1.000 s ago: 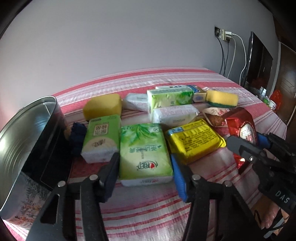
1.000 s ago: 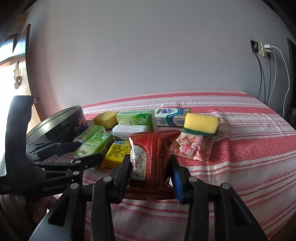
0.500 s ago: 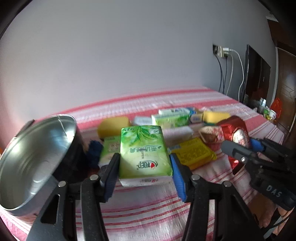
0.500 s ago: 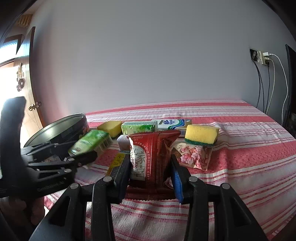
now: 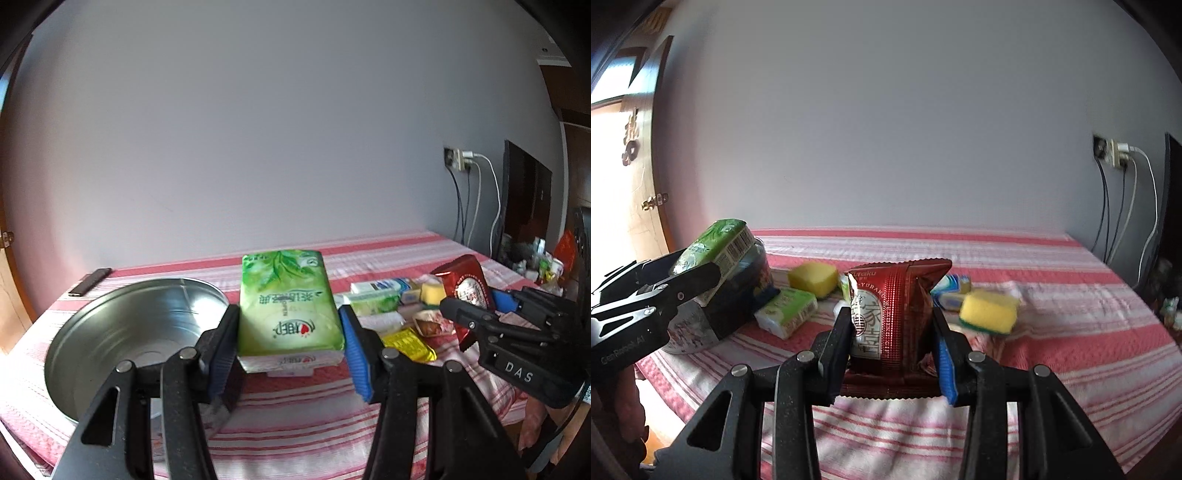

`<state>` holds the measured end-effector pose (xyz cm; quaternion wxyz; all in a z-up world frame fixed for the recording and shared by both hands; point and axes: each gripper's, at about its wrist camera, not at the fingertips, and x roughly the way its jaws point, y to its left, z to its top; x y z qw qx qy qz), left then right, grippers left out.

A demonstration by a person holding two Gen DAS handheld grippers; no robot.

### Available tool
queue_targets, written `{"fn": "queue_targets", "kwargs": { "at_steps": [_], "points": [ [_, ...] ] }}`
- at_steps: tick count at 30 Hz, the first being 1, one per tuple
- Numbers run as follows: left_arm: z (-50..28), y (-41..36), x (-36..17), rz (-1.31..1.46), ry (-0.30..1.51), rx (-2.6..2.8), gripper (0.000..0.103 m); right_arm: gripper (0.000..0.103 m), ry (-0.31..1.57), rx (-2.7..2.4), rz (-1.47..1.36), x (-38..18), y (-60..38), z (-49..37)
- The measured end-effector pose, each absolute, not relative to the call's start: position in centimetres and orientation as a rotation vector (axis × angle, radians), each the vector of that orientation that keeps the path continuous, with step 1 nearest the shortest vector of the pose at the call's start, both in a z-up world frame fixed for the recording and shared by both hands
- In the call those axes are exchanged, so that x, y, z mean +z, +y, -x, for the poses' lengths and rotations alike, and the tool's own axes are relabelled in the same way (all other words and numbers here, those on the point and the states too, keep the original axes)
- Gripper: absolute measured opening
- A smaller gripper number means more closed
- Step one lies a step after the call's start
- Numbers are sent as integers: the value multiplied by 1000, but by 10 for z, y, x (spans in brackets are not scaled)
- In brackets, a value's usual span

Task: Organize objects
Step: 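Carry the green tissue pack and red snack bag over the silver basin with both tools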

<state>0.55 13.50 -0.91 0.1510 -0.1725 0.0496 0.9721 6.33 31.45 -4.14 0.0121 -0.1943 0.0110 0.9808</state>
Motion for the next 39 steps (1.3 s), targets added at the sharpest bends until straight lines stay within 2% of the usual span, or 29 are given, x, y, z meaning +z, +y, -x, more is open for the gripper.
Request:
{"fn": "queue_targets", "kwargs": {
  "at_steps": [15,39],
  "points": [
    [1,83,-4,485,50,2926,53,43,-105,3139,583,-22,266,-41],
    [27,22,-17,605,-33,3076,53,43,-257,3244,678,-24,213,11]
  ]
}}
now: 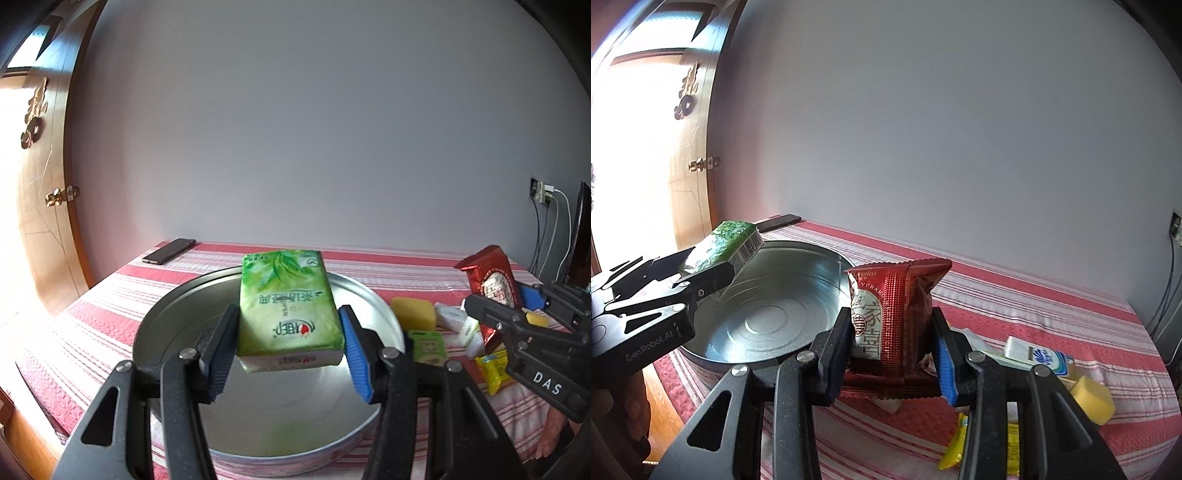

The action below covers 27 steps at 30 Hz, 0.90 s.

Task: Organize objects
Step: 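Carry the green tissue pack and red snack bag over the silver basin with both tools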

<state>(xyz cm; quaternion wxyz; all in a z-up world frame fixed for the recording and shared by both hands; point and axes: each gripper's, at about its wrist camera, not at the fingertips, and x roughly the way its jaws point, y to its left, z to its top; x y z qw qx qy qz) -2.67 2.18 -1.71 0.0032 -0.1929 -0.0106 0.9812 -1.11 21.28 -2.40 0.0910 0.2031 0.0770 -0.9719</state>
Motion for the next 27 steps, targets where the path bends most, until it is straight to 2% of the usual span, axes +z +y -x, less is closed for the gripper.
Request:
{"fn": "queue_targets", "kwargs": {
  "at_steps": [27],
  "points": [
    [78,-39,-43,824,-75,3141,53,43,361,-2734,-687,-43,144,72]
  ]
}}
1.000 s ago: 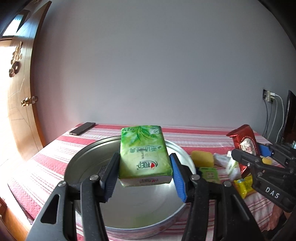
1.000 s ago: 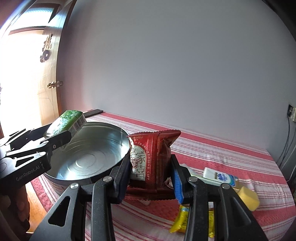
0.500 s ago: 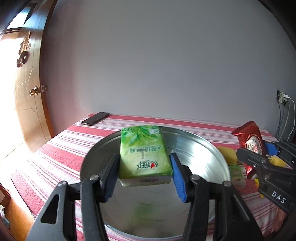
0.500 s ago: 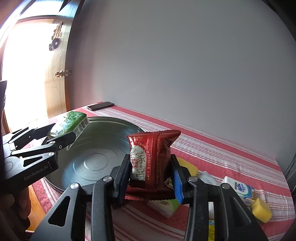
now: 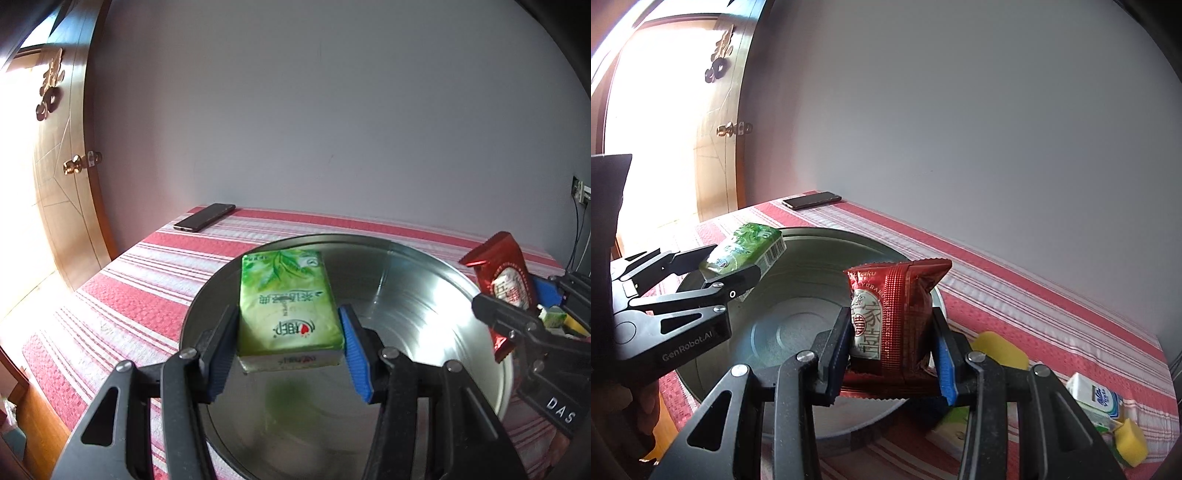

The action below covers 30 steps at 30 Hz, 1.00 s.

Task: Organize objects
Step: 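Carry the green tissue pack and red snack bag over the silver basin with both tools, then open both tools to drop the tissue pack and snack bag into the basin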

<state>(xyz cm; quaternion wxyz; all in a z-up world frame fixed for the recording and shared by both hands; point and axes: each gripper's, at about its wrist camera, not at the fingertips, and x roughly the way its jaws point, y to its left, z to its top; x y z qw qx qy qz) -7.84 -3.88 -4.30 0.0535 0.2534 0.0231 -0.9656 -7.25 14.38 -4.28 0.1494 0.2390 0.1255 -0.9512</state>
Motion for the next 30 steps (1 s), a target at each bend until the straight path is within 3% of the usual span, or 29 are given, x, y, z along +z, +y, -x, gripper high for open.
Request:
{"fn": "queue_targets", "kwargs": {
  "at_steps": [30],
  "points": [
    [107,-43,-52,-947,-27,-2882,53,43,337,-2631,-983,-72,131,142]
  ]
}}
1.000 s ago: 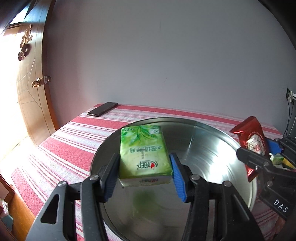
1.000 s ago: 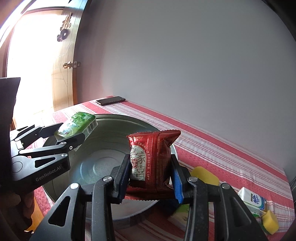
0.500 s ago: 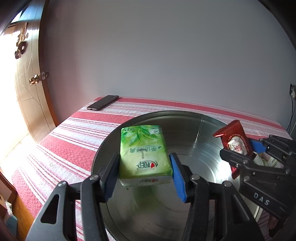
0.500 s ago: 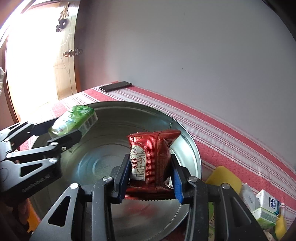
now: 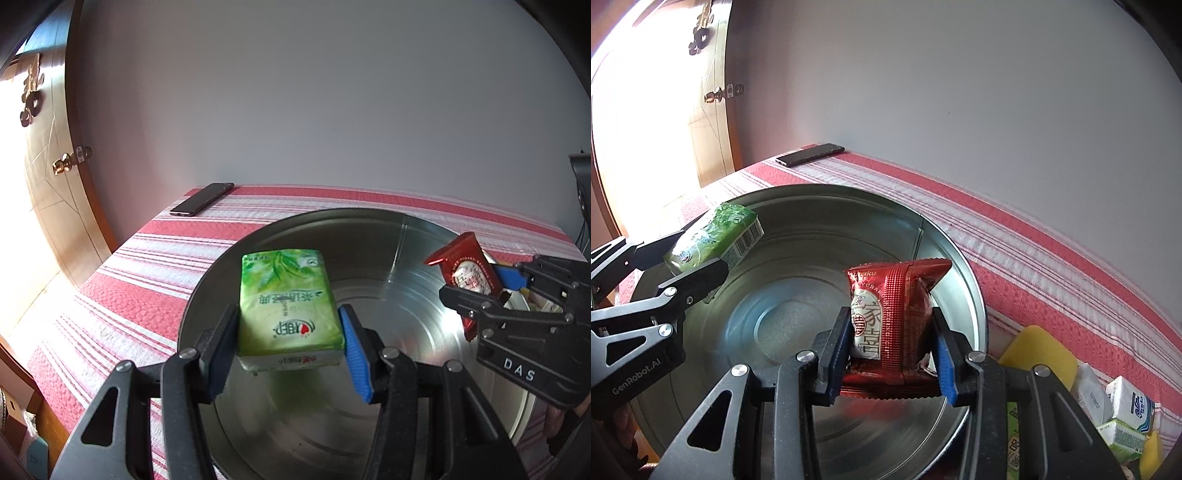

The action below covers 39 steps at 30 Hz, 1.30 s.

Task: Organize objects
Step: 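Open both tools to drop the tissue pack and snack bag into the basin, then move both tools back toward the remaining items on the bed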

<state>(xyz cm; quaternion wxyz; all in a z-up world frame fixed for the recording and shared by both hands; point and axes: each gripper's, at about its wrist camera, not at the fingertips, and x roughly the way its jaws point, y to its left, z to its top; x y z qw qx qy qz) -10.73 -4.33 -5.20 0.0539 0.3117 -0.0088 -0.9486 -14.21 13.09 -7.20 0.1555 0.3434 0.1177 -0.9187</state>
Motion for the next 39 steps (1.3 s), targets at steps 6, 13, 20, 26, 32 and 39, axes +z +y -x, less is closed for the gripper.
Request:
{"fn": "queue_targets", "kwargs": {
  "at_steps": [6,13,20,26,32,39],
  "points": [
    [108,-42,-52,-956,-38,-2882,53,43,348,-2614,-1016,-73,133,146],
    [108,-42,-52,-961,-42,-2882,54,43,356,-2606,-1019,-73,131,145],
    [104,-43,-48,-928,-47,-2891,74,50,368,-2593,-1029,-73,128,143],
    [97,-44,-43,-880,-27,-2909,95,66,353,-2634,-959,-72,132,133],
    [89,-40,-41,-834,-5,-2914,100,66,260,-2660,-885,-67,145,118],
    [77,-22,-35,-774,12,-2949,103,66,157,-2720,-767,-53,178,90]
  ]
}}
